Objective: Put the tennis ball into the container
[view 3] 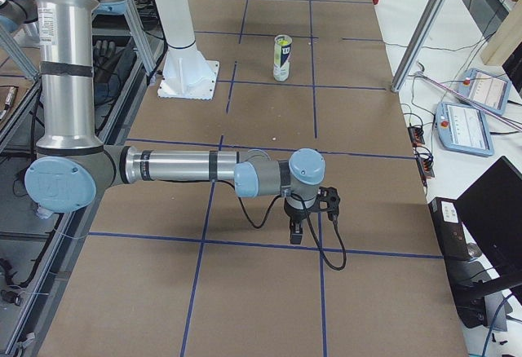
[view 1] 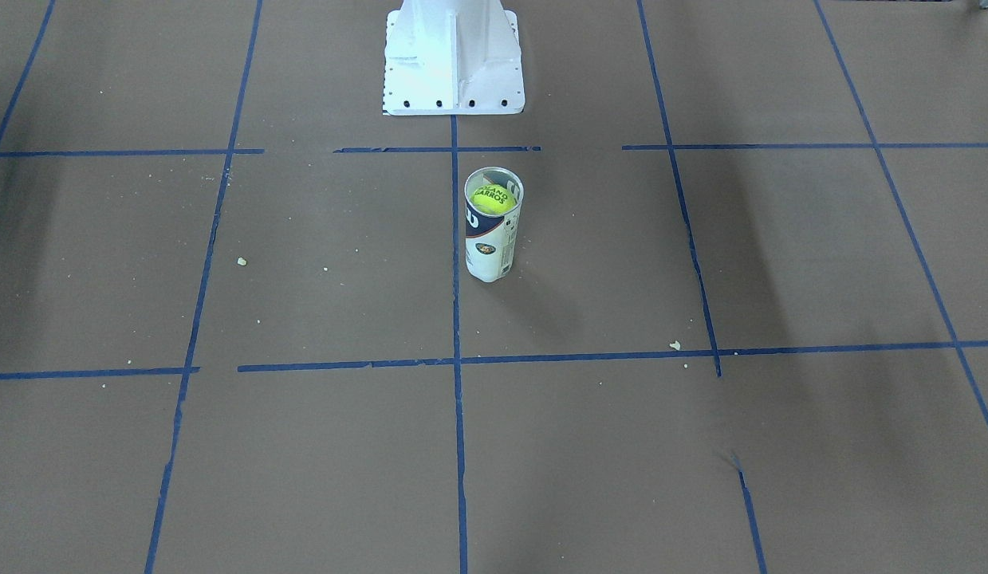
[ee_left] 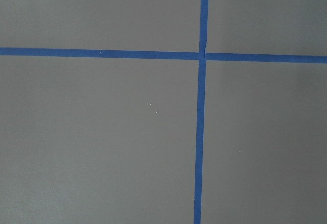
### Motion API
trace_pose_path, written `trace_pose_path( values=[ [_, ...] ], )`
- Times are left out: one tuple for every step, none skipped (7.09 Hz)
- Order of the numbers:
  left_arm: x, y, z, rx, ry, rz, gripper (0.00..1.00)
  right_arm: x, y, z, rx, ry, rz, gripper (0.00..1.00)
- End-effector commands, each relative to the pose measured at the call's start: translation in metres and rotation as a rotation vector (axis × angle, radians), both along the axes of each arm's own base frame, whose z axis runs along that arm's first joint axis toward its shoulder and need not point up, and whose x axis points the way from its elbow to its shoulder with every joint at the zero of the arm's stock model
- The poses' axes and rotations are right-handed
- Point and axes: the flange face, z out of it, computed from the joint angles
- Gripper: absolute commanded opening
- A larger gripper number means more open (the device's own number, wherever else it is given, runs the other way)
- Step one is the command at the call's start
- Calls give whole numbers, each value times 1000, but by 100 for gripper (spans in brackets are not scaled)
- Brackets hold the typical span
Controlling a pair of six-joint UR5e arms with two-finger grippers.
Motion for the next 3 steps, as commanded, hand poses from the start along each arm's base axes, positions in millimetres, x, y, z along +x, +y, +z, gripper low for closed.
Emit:
trace_pose_path(
  values=[
    [0,1,0,0,0,-1,100,0,0,0,0,0,0,100],
    [-1,1,0,2,0,0,100,0,0,0,0,0,0,100],
    [0,1,0,5,-1,3,100,0,0,0,0,0,0,100]
  ],
)
